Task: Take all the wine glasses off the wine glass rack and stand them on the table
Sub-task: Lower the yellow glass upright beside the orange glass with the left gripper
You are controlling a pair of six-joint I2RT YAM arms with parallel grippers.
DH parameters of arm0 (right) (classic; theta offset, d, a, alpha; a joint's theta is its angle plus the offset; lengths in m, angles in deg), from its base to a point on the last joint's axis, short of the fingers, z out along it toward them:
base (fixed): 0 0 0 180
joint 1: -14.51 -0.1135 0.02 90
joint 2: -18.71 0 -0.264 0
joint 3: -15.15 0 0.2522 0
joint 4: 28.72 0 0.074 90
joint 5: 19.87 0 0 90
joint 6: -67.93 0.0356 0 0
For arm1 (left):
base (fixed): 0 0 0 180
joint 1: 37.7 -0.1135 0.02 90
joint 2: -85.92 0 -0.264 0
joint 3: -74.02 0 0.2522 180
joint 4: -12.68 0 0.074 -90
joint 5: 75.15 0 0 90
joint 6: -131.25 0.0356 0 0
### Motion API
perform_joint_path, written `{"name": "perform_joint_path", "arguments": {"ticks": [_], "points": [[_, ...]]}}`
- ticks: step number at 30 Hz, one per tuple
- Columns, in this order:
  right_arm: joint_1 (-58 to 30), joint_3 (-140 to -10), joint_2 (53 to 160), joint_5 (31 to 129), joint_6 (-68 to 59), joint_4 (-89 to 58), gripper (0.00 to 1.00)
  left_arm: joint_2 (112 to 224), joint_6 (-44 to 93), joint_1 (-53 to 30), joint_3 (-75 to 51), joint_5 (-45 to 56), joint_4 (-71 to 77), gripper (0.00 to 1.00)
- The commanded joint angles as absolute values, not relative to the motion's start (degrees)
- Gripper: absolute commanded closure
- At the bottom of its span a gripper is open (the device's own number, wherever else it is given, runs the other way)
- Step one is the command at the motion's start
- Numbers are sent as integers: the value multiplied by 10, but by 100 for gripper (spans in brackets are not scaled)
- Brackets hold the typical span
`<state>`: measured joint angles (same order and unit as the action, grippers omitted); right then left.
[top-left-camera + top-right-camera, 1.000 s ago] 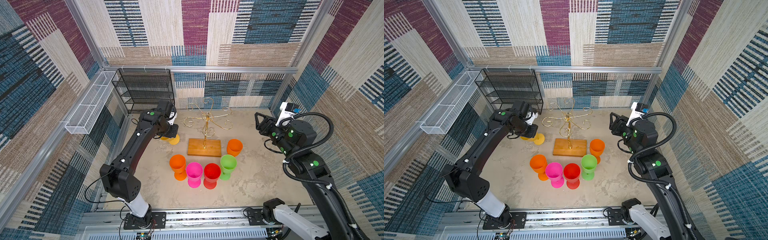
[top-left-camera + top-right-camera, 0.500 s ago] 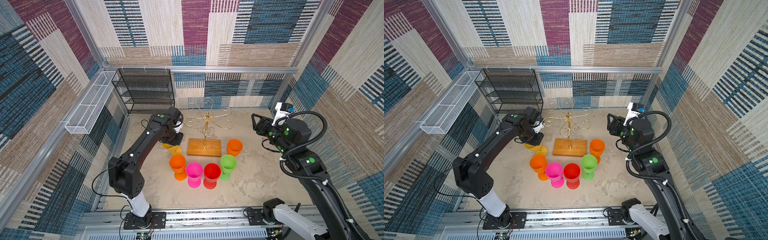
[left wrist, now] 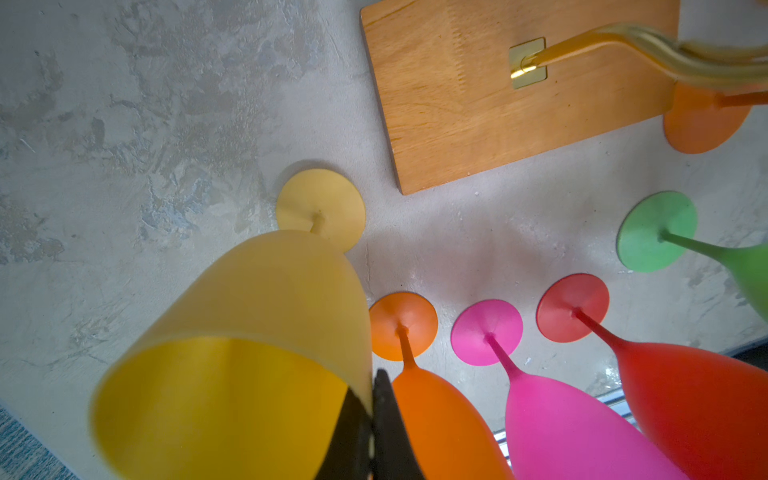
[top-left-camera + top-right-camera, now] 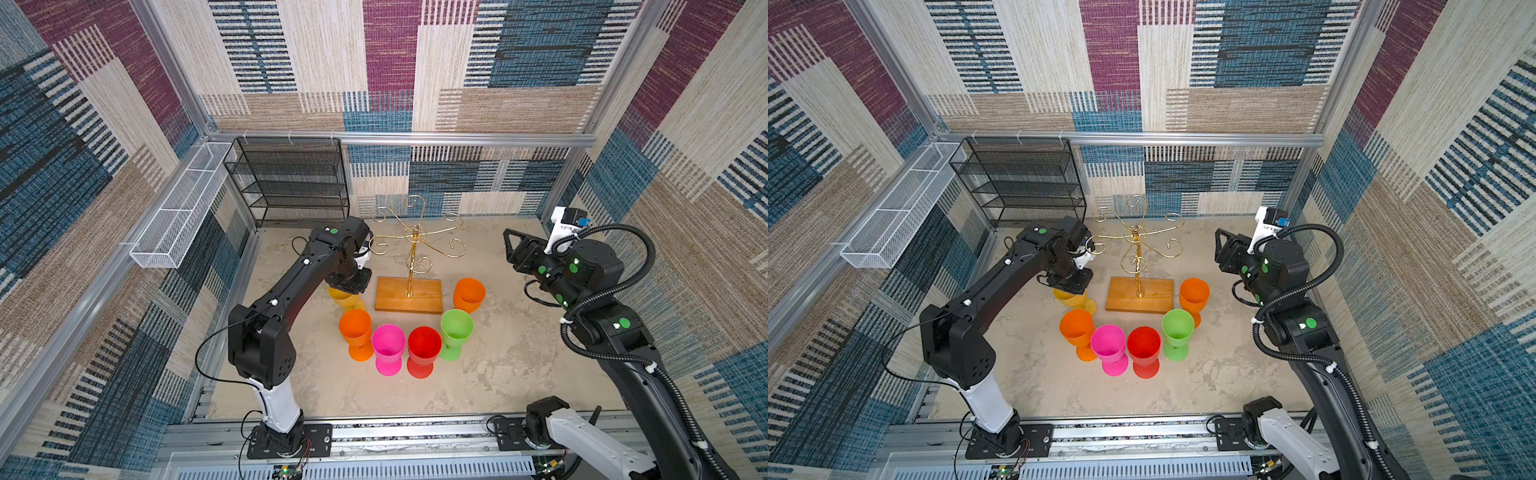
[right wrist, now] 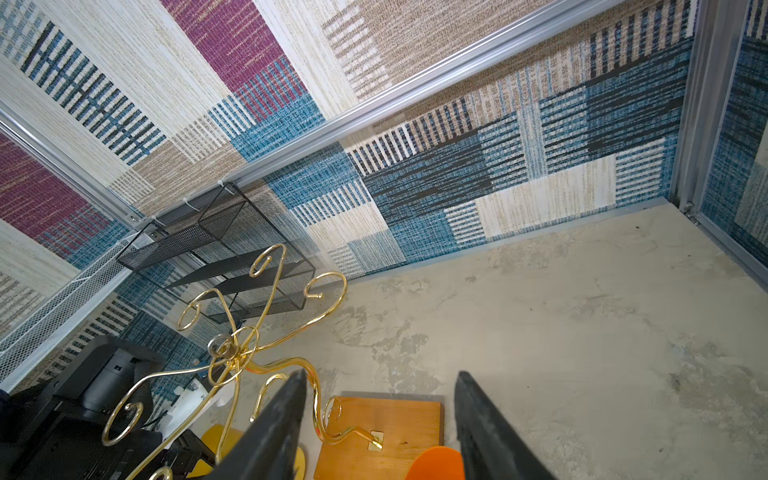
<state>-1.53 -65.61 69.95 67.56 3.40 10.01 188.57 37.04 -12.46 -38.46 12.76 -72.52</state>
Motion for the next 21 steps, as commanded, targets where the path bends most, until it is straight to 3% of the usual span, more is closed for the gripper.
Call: {"name": "perform_joint_path", "arguments": {"ticks": [1,21], "points": [[-15,-655,697,672,30,89,41,1889,369,-124,-390,130,-738,100],[-15,-653,700,675,32,84,41,1855,370,-122,-397,108,-744,55]]}}
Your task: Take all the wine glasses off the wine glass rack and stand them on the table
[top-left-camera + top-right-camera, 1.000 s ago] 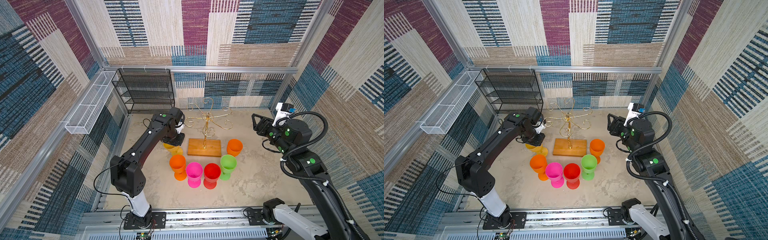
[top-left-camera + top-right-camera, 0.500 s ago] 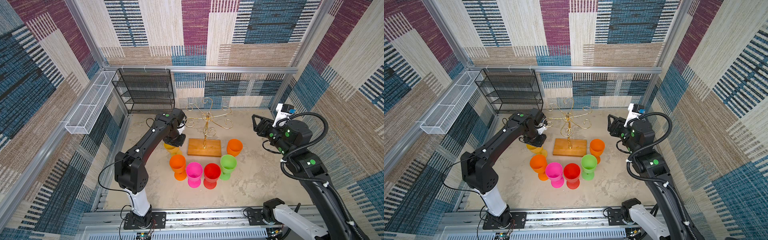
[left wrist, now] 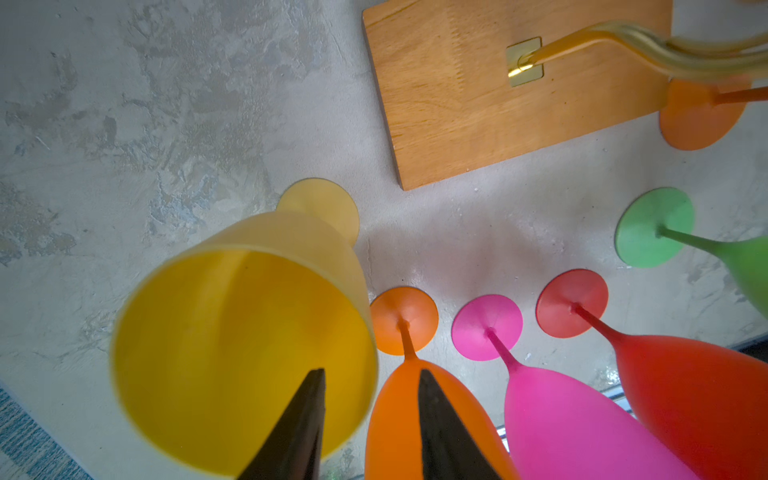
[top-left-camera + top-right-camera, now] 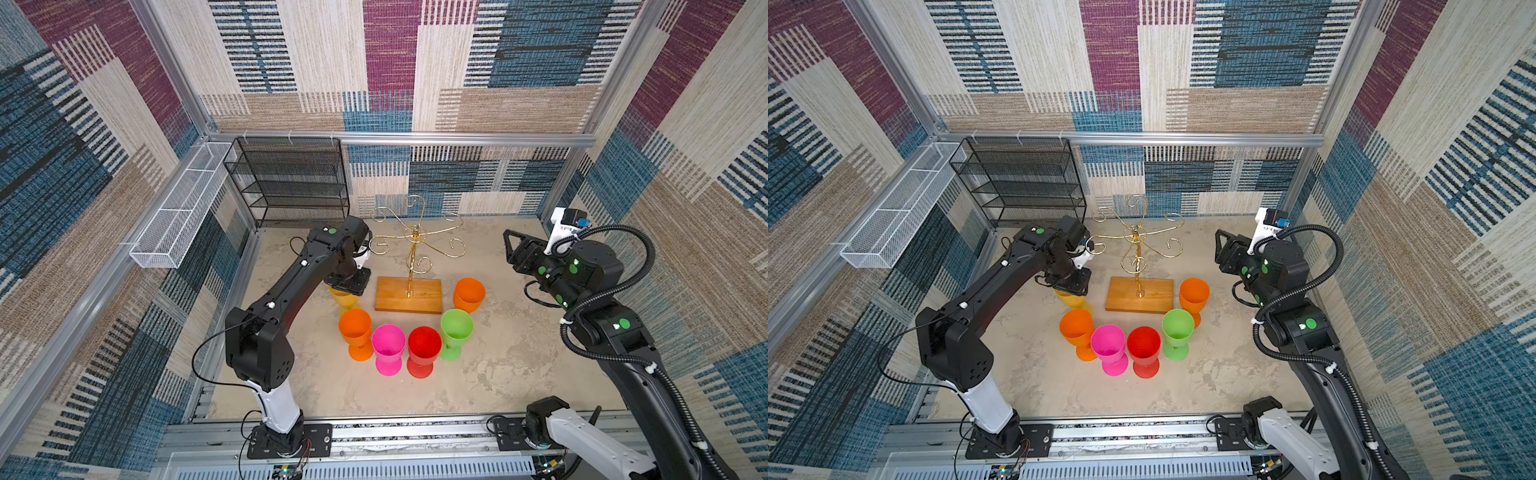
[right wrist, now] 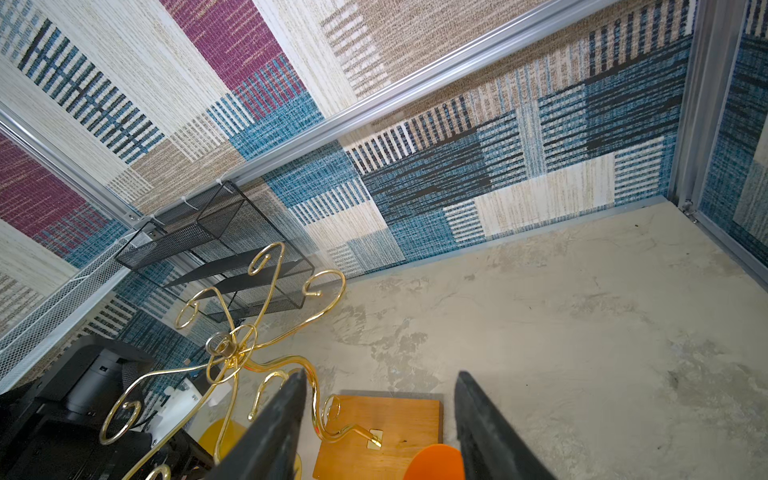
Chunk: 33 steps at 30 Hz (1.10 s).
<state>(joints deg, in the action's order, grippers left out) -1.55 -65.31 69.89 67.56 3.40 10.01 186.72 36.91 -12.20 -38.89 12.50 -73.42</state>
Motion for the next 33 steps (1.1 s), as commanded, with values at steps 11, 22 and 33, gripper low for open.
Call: {"name": "perform_joint_path", "arguments": {"ticks": [11,22,33], "points": [[-15,-653,705,676,30,79,41,1784,380,-123,-432,140,-785,42],[-14,-640,724,583,-19,67,41,1686,352,-160,-480,314,-782,42],[30,-524,781,487,-85,-111,38,1448,371,-228,-55,431,-247,23]]}}
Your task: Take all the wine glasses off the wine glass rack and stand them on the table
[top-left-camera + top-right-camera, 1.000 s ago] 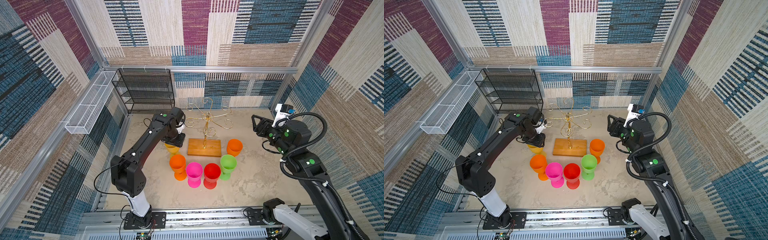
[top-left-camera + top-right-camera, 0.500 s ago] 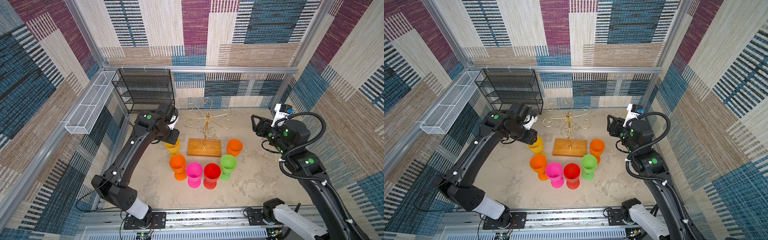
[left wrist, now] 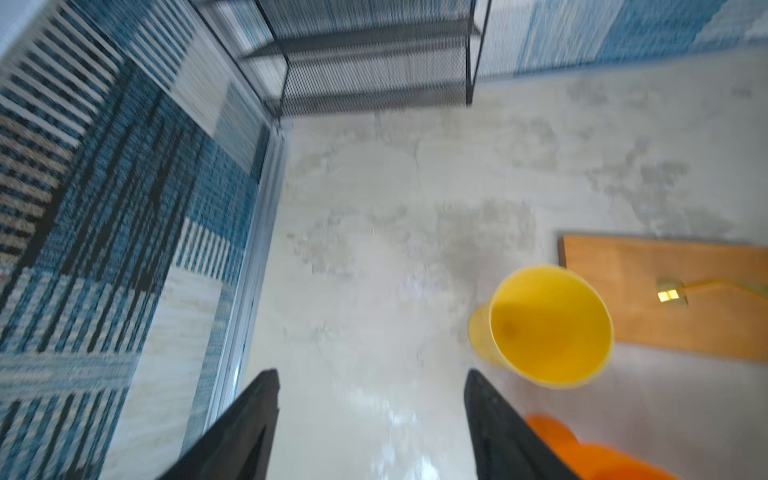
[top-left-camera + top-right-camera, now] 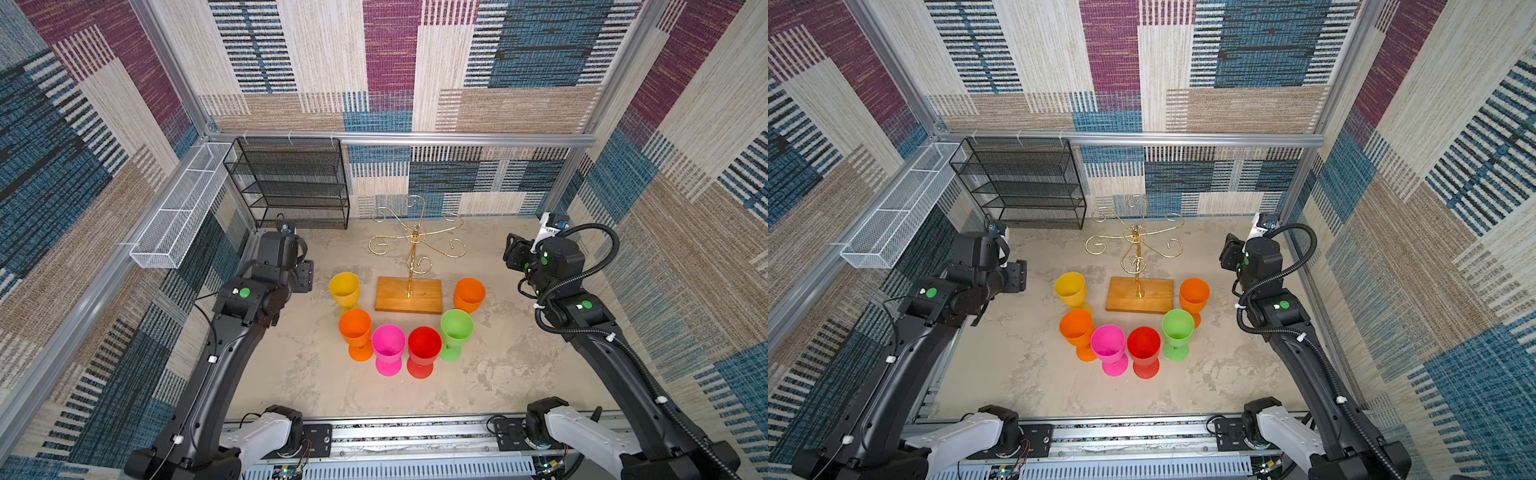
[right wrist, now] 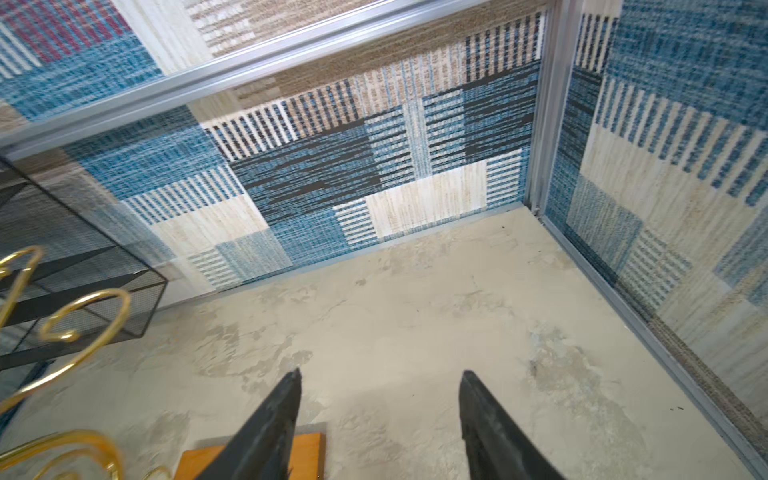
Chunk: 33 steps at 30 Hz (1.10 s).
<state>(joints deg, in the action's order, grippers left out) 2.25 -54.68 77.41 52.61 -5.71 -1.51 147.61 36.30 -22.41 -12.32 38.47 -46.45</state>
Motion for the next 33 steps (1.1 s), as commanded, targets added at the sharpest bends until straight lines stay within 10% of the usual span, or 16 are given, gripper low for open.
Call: {"name": "perform_joint_path", "arguments": {"ticks": [1,22,33], "points": [[35,-512,784,485,-88,-133,38,1436,385,-230,-7,443,-190,22],[72,-375,843,472,-132,-324,34,1706,371,-408,414,217,529,17],[74,-214,913,464,-204,-606,35,1740,385,-414,380,169,496,11]]}}
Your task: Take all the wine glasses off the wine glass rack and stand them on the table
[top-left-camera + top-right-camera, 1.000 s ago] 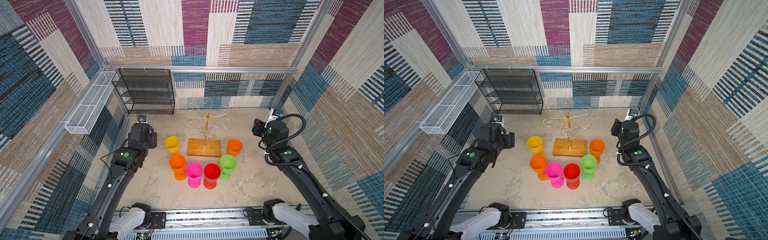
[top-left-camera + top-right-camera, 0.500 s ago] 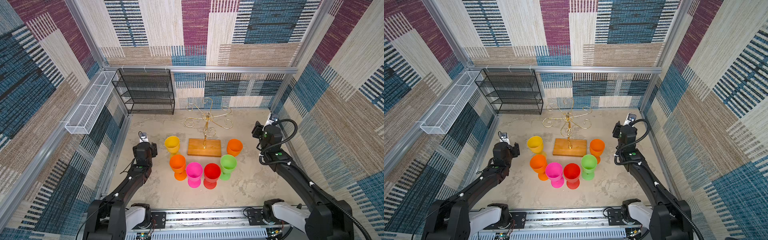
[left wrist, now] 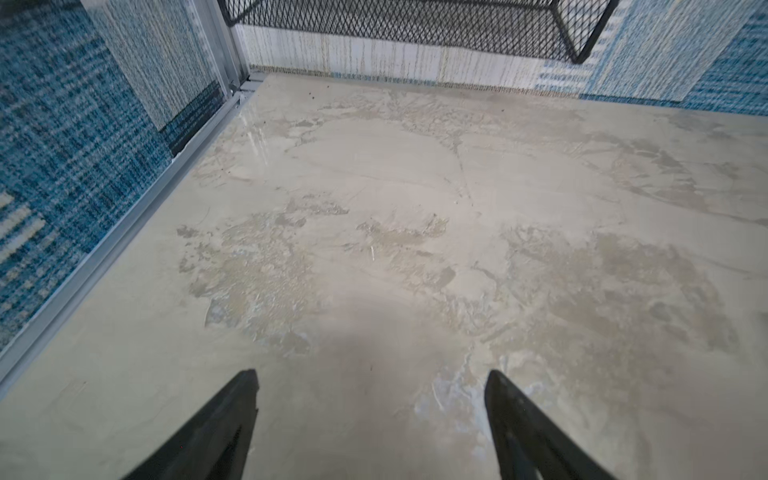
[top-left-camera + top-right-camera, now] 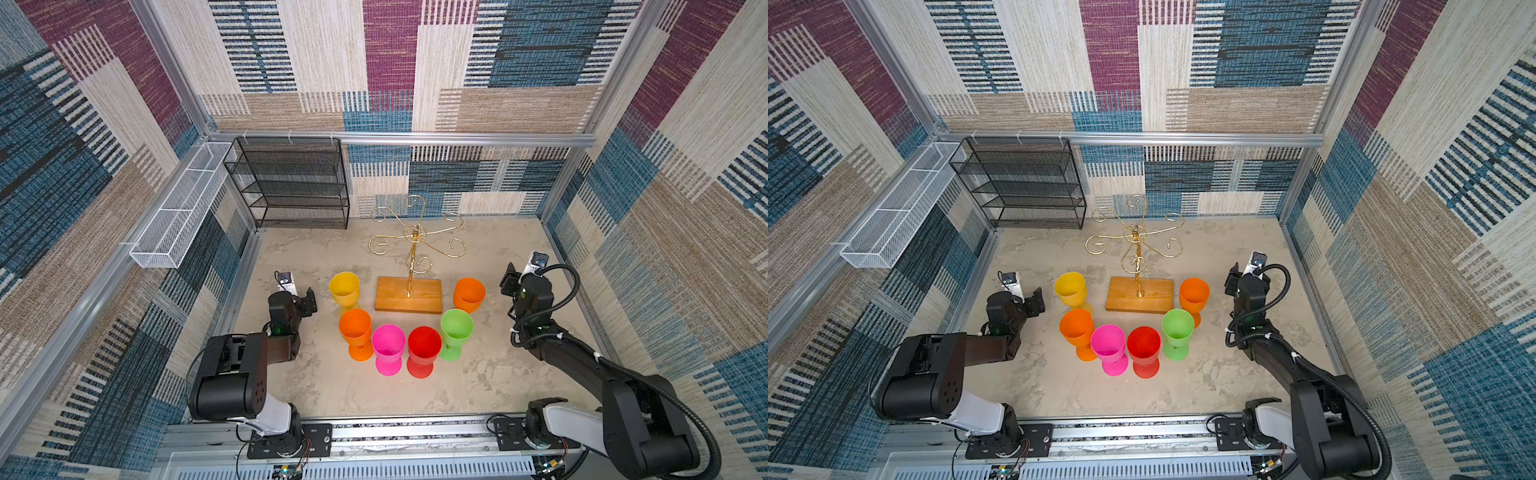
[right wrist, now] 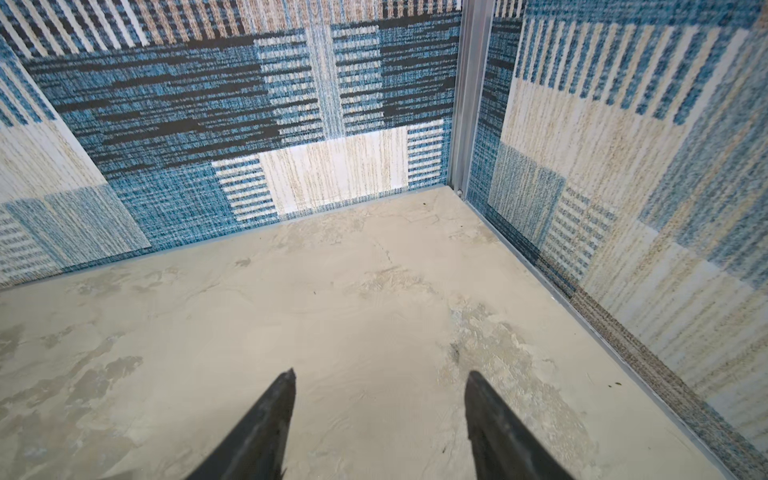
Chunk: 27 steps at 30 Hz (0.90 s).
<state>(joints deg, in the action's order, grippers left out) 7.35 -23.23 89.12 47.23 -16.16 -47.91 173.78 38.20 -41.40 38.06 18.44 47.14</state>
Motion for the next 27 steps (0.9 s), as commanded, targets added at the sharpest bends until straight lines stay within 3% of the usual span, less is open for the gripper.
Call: {"name": "perform_joint_path", "arguments": {"ticks": [1,3,4,5,11,22,25,26,27], "points": [[74,-206,926,460,-215,-628,35,1737,384,-414,377,168,484,11],[79,-193,956,459,-223,-671,35,1741,384,-414,379,169,495,11],[81,-189,968,462,-223,-683,35,1741,384,-414,379,169,494,2],[83,-184,981,466,-222,-700,35,1739,384,-414,378,168,487,0],[97,-152,1058,509,-226,-818,38,1740,384,-414,379,168,492,0],[124,-143,1048,583,-216,-809,40,1740,384,-414,379,168,492,0],[136,-99,1071,617,-214,-906,3,1739,384,-414,379,168,493,0],[137,-86,1085,610,-213,-958,0,1739,384,-414,380,168,493,0],[136,-104,1056,612,-208,-870,0,1739,384,-414,379,168,493,0]]}}
